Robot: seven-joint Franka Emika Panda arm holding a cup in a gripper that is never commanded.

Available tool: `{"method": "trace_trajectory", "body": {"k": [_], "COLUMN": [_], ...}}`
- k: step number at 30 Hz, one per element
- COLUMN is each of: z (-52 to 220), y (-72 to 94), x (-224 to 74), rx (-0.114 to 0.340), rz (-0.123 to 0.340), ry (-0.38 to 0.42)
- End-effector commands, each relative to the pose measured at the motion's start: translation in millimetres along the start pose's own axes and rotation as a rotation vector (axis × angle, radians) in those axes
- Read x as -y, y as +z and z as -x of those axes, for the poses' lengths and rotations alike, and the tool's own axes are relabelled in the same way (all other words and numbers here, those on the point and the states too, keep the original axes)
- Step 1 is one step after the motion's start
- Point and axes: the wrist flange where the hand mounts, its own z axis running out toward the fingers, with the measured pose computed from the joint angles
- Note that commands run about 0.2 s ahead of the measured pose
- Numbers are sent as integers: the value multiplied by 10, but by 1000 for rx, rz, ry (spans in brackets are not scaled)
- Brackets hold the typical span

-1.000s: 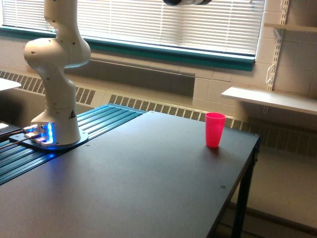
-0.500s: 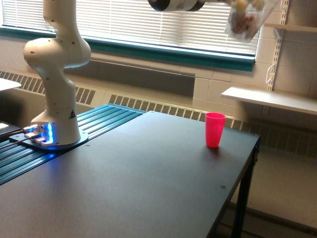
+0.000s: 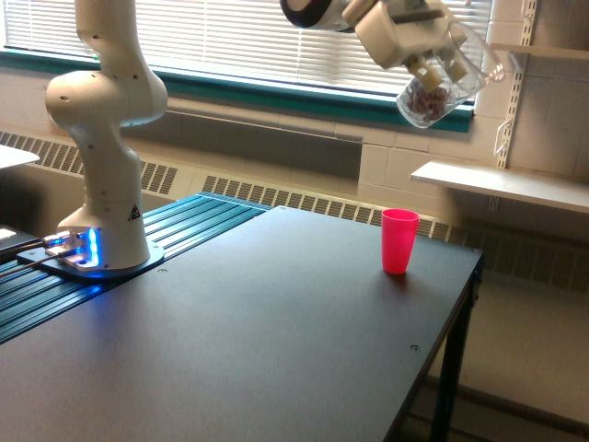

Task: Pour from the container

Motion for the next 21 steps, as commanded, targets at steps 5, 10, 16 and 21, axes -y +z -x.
{"method": "trace_trajectory", "body": {"k": [5, 10, 16, 21], "z": [559, 837, 1186, 1453], "y": [-170, -230, -242, -232], "x": [153, 224, 234, 217], "rx": [50, 72, 131, 167], "rz": [3, 14, 40, 83], "ry": [28, 3, 34, 33]}}
